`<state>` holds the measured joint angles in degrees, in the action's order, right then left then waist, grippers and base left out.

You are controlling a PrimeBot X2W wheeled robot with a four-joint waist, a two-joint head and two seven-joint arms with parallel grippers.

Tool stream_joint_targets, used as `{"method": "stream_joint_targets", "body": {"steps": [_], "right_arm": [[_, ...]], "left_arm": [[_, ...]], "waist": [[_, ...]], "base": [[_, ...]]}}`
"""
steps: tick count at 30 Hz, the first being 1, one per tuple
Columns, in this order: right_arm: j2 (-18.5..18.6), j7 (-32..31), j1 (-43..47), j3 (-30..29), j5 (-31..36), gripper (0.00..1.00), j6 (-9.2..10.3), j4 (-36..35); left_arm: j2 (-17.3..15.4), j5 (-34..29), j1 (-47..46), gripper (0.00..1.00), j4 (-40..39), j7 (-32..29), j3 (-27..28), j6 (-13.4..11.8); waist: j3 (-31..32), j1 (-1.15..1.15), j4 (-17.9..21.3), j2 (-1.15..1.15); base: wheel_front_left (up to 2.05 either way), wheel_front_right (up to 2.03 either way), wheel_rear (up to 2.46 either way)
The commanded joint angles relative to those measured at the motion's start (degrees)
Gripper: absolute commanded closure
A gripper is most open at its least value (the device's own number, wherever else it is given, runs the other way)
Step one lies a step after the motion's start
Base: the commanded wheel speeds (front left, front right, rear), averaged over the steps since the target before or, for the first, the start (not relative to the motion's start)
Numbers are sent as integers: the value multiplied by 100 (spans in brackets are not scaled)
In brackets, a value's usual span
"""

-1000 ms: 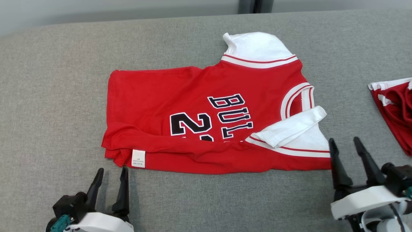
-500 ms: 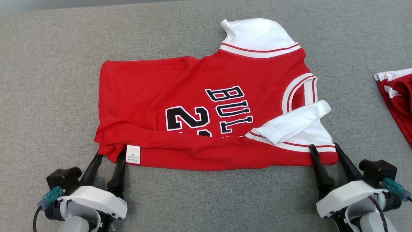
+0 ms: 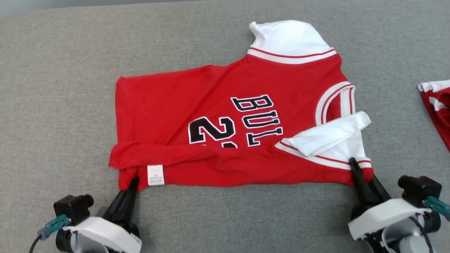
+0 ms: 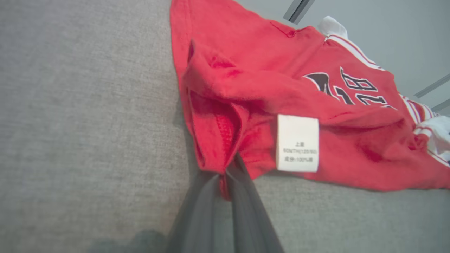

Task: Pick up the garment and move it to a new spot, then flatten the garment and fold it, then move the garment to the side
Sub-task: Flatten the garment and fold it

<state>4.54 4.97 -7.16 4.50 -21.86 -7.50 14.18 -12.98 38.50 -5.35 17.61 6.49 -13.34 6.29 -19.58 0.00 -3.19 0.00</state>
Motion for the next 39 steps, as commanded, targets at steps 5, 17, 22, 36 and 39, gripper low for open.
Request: {"method": "stream_joint_targets", "body": {"steps": [5,17,22,36,39], "right_arm": [[54,-327,635,-237,-108,100,2,-803],[-128,-1087,1602,-554,13,54,3,-1948],[-141,-724,1253,-668,330,0,2,-1919],[-130,-119,613,-1017,1004,0,2,-2421],[-137,-112,582,-955,1007,0,2,-2390]], "left_arm": [[-378,111,476,100,-777,-419,45,-65],[-643,280,1061,0,-1474,-1073,48,-376],[-325,61,932,0,-1480,-410,200,-694],[-121,-838,372,0,-2033,753,408,-1199],[-127,-846,334,0,-2030,723,373,-1192]], "waist": [[58,0,-144,0],[107,0,-77,0],[176,0,-104,0],[530,0,-169,0],[550,0,-150,0]], "base": [[0,0,0],[0,0,0],[0,0,0],[0,0,0],[0,0,0]]}}
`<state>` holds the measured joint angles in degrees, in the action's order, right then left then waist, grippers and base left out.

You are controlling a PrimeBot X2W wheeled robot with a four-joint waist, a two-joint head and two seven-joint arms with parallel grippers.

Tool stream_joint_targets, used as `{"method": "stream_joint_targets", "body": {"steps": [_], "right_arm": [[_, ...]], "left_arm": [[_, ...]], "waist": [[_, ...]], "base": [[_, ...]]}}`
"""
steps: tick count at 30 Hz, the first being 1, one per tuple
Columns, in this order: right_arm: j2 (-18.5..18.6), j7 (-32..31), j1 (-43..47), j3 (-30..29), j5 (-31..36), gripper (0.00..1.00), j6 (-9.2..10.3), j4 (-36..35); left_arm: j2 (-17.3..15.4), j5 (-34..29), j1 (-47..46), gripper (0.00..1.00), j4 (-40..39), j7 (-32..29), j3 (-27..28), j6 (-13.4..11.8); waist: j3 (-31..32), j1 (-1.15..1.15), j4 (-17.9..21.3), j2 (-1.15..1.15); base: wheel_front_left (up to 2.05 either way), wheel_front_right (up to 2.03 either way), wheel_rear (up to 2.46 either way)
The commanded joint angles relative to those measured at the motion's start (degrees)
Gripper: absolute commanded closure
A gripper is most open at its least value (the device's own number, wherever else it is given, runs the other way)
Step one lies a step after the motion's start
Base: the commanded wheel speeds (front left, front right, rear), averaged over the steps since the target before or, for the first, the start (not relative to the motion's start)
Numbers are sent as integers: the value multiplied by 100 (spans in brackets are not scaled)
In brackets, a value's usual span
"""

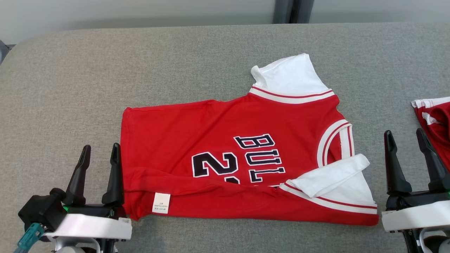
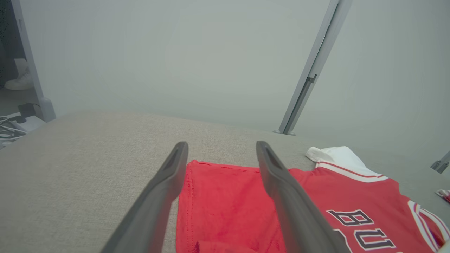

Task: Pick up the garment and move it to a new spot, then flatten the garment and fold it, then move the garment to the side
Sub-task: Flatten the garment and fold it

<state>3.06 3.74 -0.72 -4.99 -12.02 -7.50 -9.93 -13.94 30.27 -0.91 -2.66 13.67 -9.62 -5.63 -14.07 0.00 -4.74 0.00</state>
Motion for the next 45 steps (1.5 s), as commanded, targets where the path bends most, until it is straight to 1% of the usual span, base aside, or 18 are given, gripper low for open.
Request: {"method": "stream_joint_targets", "body": {"steps": [1,6,9,10,12,16,17,20,24,27,32,33,34,35,38,40,41,45], "right_arm": [[10,18,-70,12,12,0,2,33],[4,50,-138,74,-57,0,2,52],[3,46,-250,118,-67,0,2,58],[2,47,-294,144,-74,0,2,68],[3,61,-389,226,-91,0,2,113],[4,111,-563,381,-125,0,2,228],[3,156,-622,452,-151,0,2,296],[1,225,-681,477,-191,0,2,427],[0,329,-739,474,-252,0,2,561],[-2,380,-794,485,-287,0,2,635],[-2,389,-896,487,-331,0,2,728],[8,379,-951,461,-331,0,2,728],[50,364,-1027,439,-323,0,2,710],[106,352,-1118,410,-338,0,2,690],[335,276,-1536,329,-423,0,2,724],[559,191,-1930,297,-508,0,2,871],[559,191,-1930,297,-508,0,2,871],[989,6,-2841,424,-761,0,2,1458]], "left_arm": [[-13,26,-123,0,-17,-20,-15,37],[-139,-71,-406,0,-7,-108,-24,52],[-227,-74,-804,0,133,-354,-55,76],[-239,21,-972,0,237,-486,-57,127],[-343,204,-1379,0,556,-761,-3,264],[-475,548,-2033,0,1520,-1258,25,593],[-522,748,-2312,0,2014,-1476,42,764],[-607,914,-2650,0,2680,-1793,16,932],[-691,1017,-2978,0,3234,-2110,-80,1074],[-751,1040,-3168,0,3522,-2202,-121,1124],[-733,1164,-3294,0,4019,-2467,-222,1191],[-723,1188,-3299,21,4053,-2515,-266,1212],[-713,1221,-3298,55,4060,-2566,-314,1233],[-711,1246,-3294,100,4044,-2572,-338,1254],[-749,1282,-3324,100,3951,-2490,-390,1270],[-776,1268,-3374,100,3855,-2420,-431,1289],[-776,1268,-3374,100,3855,-2420,-431,1289],[-660,1237,-3574,100,3725,-2319,-579,1307]], "waist": [[-4,0,8,0],[-140,0,21,0],[-307,0,35,0],[-370,0,49,0],[-512,0,102,0],[-769,0,272,0],[-869,0,359,0],[-978,0,457,0],[-1081,0,542,0],[-1145,0,576,0],[-1193,0,624,0],[-1195,0,630,0],[-1200,0,635,0],[-1206,0,640,0],[-1234,0,628,0],[-1258,0,569,0],[-1258,0,569,0],[-1343,0,321,0]], "base": [[0,0,0],[0,0,0],[0,0,0],[0,0,0],[0,0,0],[0,0,0],[0,0,0],[0,0,0],[0,0,0],[0,0,0],[0,0,0],[0,0,0],[0,0,0],[0,0,0],[0,0,0],[0,0,0],[0,0,0],[0,0,0]]}}
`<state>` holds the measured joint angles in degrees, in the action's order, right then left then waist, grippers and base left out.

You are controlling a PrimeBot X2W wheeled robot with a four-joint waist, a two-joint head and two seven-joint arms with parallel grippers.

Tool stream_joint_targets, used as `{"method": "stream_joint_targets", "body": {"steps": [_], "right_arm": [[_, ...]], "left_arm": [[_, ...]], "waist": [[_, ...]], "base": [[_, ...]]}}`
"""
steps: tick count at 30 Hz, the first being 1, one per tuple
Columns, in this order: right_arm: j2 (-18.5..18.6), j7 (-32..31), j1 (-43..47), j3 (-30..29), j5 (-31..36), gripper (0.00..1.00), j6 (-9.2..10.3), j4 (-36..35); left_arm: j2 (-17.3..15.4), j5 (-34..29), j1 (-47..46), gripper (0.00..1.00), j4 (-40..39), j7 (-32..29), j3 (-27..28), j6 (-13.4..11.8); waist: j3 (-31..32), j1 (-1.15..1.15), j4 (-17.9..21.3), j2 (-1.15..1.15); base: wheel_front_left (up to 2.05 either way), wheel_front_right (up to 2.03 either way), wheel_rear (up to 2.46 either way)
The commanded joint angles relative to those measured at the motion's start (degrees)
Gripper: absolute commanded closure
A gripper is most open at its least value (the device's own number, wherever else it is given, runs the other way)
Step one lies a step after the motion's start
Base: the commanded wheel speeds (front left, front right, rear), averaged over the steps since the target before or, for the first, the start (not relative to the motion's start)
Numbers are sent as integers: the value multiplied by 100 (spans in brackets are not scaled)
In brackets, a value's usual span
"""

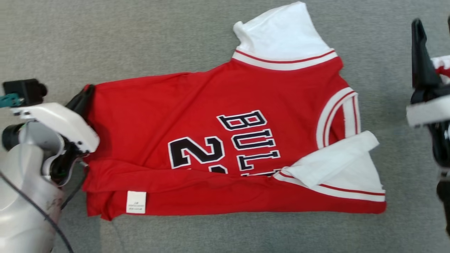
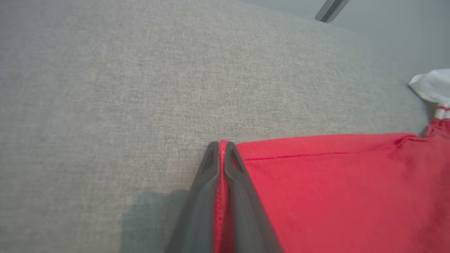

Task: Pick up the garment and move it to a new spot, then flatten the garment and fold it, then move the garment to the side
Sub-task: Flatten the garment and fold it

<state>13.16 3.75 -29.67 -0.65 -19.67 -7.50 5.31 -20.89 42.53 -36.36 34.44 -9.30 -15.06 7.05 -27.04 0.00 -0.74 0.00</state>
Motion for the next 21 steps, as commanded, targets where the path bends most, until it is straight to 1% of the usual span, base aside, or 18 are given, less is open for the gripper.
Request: {"method": "stream_joint_targets", "body": {"steps": [1,8,10,12,17,21], "right_arm": [[87,-66,-156,55,-23,0,2,153],[566,-473,-1507,946,-423,0,2,1599],[583,-557,-1832,1214,-658,0,2,1982],[679,-649,-2102,1476,-796,0,2,2348],[786,-845,-2621,2027,-1153,0,2,3052],[831,-1061,-2899,2461,-1454,0,2,3403]], "left_arm": [[71,0,-90,100,14,-3,-78,41],[463,41,-569,100,76,132,-427,38],[578,73,-683,100,100,177,-573,38],[643,117,-784,100,126,223,-708,39],[765,256,-980,100,218,348,-1075,41],[783,393,-1071,100,309,460,-1315,41]], "waist": [[-69,0,-159,0],[-289,0,-768,0],[-340,0,-912,0],[-399,0,-1030,0],[-497,0,-1202,0],[-513,0,-1245,0]], "base": [[0,0,0],[0,0,0],[0,0,0],[0,0,0],[0,0,0],[0,0,0]]}}
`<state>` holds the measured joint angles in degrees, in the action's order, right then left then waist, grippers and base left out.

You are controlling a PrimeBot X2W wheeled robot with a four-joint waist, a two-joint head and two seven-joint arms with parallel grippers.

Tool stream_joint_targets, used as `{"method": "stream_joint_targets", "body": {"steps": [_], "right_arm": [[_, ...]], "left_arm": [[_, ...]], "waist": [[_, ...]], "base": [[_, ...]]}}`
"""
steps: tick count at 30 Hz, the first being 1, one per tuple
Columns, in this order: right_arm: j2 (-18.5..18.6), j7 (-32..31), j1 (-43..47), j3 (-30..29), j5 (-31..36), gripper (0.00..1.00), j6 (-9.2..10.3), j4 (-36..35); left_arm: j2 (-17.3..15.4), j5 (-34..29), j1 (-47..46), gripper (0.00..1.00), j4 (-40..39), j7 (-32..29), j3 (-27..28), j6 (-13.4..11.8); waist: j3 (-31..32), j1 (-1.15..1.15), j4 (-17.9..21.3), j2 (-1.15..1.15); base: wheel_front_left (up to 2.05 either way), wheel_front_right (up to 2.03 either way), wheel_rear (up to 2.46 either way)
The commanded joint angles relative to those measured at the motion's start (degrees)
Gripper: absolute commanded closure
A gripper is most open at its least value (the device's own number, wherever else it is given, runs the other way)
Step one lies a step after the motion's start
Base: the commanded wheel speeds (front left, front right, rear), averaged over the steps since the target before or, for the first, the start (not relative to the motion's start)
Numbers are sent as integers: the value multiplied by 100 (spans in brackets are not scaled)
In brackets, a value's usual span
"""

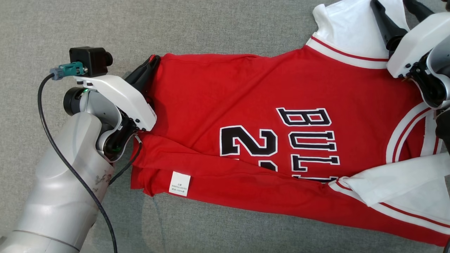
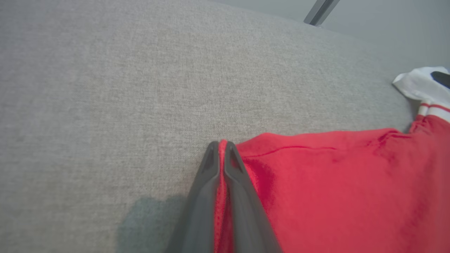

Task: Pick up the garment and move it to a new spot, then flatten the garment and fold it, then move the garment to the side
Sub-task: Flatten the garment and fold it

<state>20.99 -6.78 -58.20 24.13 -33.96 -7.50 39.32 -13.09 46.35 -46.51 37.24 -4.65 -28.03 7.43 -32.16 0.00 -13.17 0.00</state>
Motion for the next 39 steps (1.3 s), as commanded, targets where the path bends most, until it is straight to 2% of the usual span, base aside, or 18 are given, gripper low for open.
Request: {"method": "stream_joint_targets", "body": {"steps": [1,2,3,11,17,23,28,32,36,39], "right_arm": [[71,-70,-96,89,-94,49,2,47],[104,-97,-168,182,-159,64,2,77],[131,-118,-230,280,-232,100,2,93],[369,146,-528,733,-805,100,2,-86],[561,626,-657,815,-1125,100,2,-394],[667,796,-483,907,-1318,100,2,-699],[974,871,20,923,-1582,100,2,-1486],[1300,812,746,778,-1752,100,2,-2474],[1489,749,1777,336,-1873,100,2,-3363],[1423,795,2660,-145,-1868,100,2,-3858]], "left_arm": [[-3,49,-80,100,50,6,-61,3],[-11,91,-102,100,66,38,-106,3],[-22,132,-123,100,76,61,-150,3],[-224,357,-295,100,40,432,-286,4],[-447,401,-453,100,-226,788,-156,4],[-560,590,-257,100,-606,920,35,-1],[-779,948,258,100,-1339,895,232,0],[-1079,1317,887,100,-2201,753,369,2],[-1390,1595,1548,100,-3010,543,489,-157],[-1637,1719,2028,100,-3425,553,685,-396]], "waist": [[0,0,-4,0],[1,0,-4,0],[2,0,-3,0],[110,0,72,0],[239,0,173,0],[307,0,264,0],[380,0,370,0],[431,0,487,0],[468,0,622,0],[458,0,739,0]], "base": [[0,0,0],[0,0,0],[0,0,0],[0,0,0],[0,0,0],[0,0,0],[0,0,0],[0,0,0],[0,0,0],[0,0,0]]}}
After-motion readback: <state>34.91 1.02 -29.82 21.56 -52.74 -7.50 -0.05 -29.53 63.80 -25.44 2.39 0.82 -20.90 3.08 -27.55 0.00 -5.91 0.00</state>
